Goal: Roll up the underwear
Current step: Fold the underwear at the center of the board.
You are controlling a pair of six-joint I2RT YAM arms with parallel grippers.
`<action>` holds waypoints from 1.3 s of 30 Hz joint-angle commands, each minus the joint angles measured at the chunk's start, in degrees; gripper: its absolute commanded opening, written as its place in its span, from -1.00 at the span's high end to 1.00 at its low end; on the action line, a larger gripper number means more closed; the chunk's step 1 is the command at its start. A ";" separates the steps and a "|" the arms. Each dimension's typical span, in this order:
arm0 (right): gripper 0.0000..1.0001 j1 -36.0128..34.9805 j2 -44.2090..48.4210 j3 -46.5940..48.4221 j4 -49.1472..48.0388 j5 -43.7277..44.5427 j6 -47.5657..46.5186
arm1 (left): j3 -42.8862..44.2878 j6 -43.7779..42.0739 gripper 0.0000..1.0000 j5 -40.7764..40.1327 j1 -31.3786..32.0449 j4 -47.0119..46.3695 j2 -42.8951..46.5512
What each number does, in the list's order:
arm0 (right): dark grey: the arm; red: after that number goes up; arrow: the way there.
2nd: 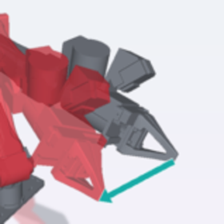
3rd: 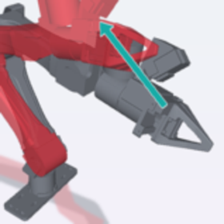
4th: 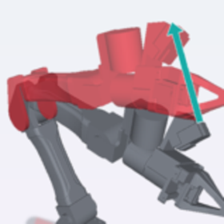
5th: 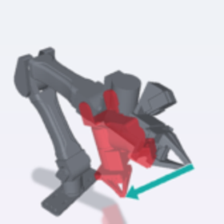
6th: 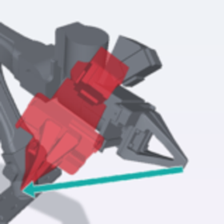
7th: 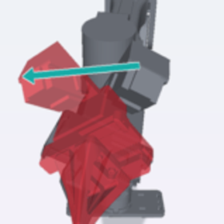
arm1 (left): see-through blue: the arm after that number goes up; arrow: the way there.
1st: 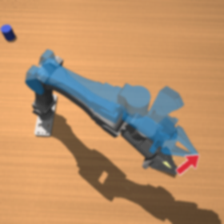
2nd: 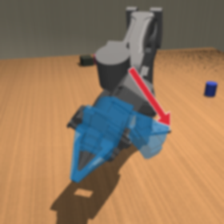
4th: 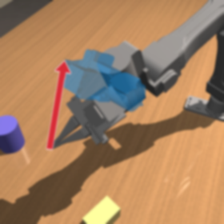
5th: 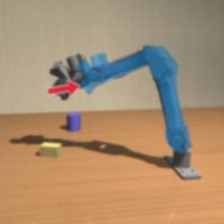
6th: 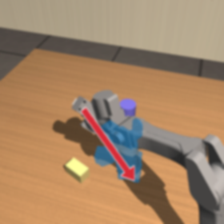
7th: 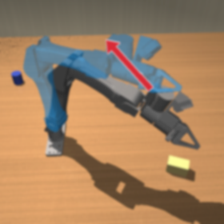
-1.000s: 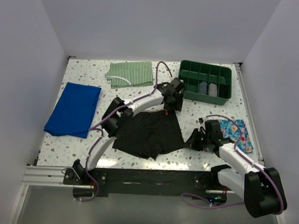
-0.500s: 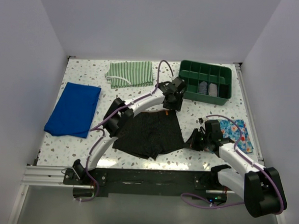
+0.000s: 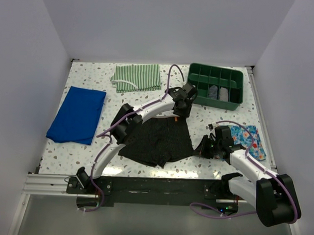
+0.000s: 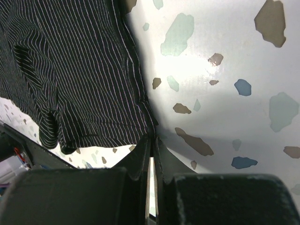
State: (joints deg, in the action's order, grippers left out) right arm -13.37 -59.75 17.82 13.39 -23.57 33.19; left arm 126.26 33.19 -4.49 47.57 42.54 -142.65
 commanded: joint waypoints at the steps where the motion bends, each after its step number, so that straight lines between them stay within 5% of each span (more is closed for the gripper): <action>1: 0.95 0.27 -0.37 0.63 0.24 -0.33 -0.85 | 1.36 -1.64 0.30 1.41 0.50 -1.15 -1.40; 16: 1.00 0.27 1.03 0.90 0.67 -0.77 -0.76 | 0.83 -1.20 0.97 0.45 0.68 -3.17 1.58; 39: 1.00 -2.19 12.11 9.15 5.42 -9.91 -1.64 | -8.74 -1.37 1.00 -2.54 -2.48 -8.00 16.17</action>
State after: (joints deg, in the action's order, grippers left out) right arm -13.82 -48.29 22.55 18.68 -29.41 32.03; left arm 120.22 32.71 -6.55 46.17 38.48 -131.50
